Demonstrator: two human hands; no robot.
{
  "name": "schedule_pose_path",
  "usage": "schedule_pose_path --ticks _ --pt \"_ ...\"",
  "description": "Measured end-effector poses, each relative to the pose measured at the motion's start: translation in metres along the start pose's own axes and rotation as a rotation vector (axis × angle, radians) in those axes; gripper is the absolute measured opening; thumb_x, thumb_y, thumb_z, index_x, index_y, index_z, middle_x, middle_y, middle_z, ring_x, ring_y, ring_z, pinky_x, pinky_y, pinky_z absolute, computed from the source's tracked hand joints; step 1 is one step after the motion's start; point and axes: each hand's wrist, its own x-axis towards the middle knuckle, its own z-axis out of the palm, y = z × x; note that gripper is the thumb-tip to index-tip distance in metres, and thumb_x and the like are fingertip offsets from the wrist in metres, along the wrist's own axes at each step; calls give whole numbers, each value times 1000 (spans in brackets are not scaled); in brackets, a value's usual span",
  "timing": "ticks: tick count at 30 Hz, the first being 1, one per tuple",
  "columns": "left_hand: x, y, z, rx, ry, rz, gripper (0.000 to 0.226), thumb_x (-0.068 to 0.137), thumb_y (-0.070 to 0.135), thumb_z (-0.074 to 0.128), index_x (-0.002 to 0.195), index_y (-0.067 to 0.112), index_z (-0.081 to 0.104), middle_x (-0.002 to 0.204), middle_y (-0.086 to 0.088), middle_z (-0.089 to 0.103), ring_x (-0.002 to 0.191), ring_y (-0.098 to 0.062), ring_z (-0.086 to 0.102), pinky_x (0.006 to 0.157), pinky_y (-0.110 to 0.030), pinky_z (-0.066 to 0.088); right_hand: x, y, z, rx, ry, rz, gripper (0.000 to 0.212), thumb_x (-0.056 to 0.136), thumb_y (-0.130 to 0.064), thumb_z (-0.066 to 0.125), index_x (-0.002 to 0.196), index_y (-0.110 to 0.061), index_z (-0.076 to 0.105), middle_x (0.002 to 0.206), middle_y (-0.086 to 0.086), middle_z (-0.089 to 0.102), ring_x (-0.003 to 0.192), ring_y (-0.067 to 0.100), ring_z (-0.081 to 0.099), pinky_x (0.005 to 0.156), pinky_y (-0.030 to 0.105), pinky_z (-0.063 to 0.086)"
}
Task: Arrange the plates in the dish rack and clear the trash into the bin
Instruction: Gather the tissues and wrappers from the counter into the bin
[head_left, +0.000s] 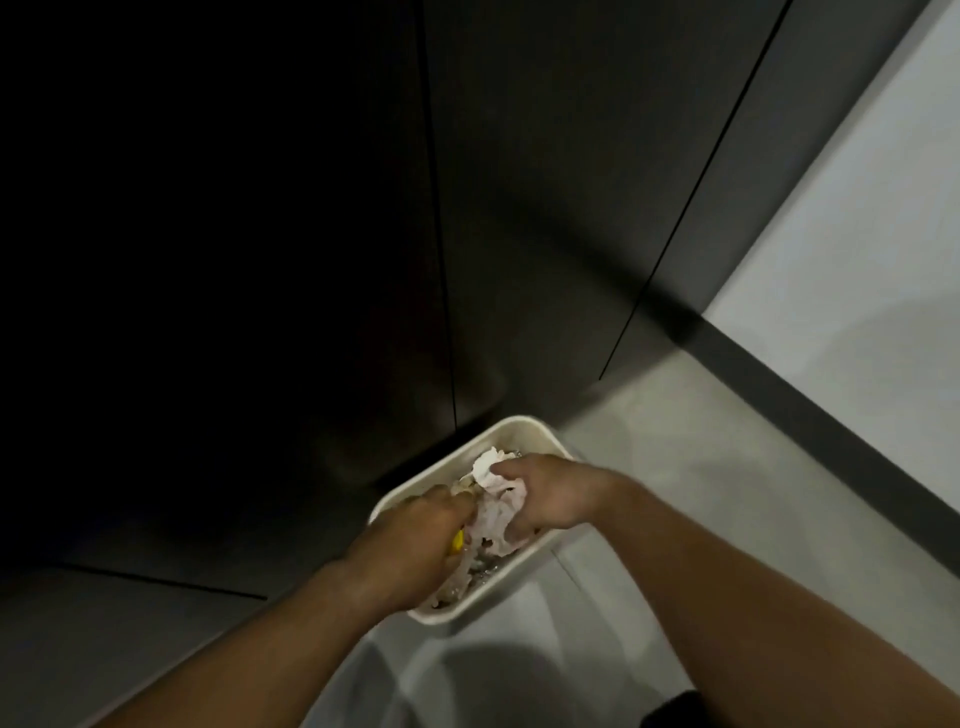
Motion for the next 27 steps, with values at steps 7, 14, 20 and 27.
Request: schedule_pose_path --ticks 7,14,20,27 --pt "50 -10 63 -75 -239 -95 28 85 49 46 111 39 43 135 2 51 114 -24 52 94 -35 42 -46 24 -19 132 333 -26 54 88 -23 71 139 -27 53 135 -4 58 119 9 55 94 22 46" --pt "86 -10 111 93 -403 -188 65 93 20 51 152 13 23 158 -13 20 144 -33 24 116 -42 25 -70 19 9 161 494 -64 34 94 -30 64 128 -35 62 122 -16 64 107 -2 57 97 22 48" --pt "98 -26 106 51 -518 -174 88 81 56 55 153 24 15 161 -5 16 146 -28 19 117 -40 21 -66 17 8 187 568 -82 28 94 -31 63 121 -36 66 112 -18 66 101 -5 59 91 23 51" --pt "64 -33 76 -9 -431 -107 69 88 68 22 148 41 2 163 3 6 146 -25 20 114 -46 23 -53 1 4 254 600 -129 26 93 -28 64 119 -31 68 109 -14 67 100 -1 61 90 27 53"
